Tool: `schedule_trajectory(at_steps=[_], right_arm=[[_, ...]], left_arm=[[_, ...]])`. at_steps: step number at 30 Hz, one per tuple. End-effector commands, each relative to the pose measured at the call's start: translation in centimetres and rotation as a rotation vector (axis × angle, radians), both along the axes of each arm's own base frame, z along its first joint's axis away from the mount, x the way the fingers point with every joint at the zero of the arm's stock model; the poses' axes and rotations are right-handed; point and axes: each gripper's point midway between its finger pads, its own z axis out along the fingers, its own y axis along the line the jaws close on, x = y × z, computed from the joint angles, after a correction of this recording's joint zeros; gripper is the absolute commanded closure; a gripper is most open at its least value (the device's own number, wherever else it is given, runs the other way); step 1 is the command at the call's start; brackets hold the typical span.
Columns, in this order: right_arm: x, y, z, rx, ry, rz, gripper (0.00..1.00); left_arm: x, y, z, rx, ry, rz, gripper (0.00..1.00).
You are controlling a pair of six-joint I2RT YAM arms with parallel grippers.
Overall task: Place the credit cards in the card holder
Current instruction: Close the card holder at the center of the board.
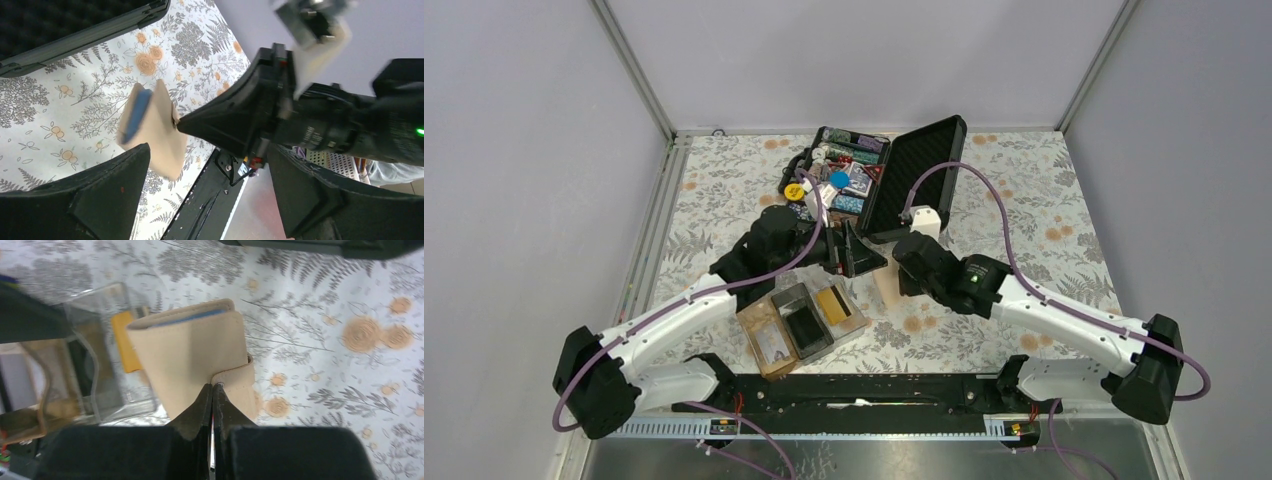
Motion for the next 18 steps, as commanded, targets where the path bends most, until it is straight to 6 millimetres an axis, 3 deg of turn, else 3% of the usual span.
schedule_trajectory(at_steps=[1, 7, 10, 12, 18], right_arm=[[0.9, -3.9, -2.8, -0.102, 0.028, -0.137, 1.00], [1.7, -6.0, -8.2, -0.177, 0.120, -0.195, 1.00], [1.8, -6.6, -9.9, -0.214, 0.147, -0.211, 0.99], [1.8, -6.5, -10.4, -0.221, 0.160, -0.207, 0.81], [1.8, -6.1, -10.2, -0.177, 0.146, -0.197, 0.87]], left_arm=[[0.6, 1.0, 2.7, -0.006, -0.114, 0.036, 0.06], [0.9, 2.9, 1.2, 0.038, -0.085, 0.102, 0.02], [1.2, 4.1, 0.5, 0.060, -0.079, 0.143, 0.01], [1.5, 4.9, 0.1, 0.078, -0.077, 0.166, 0.01], [2.2, 6.5, -0.9, 0.105, -0.072, 0.218, 0.01]])
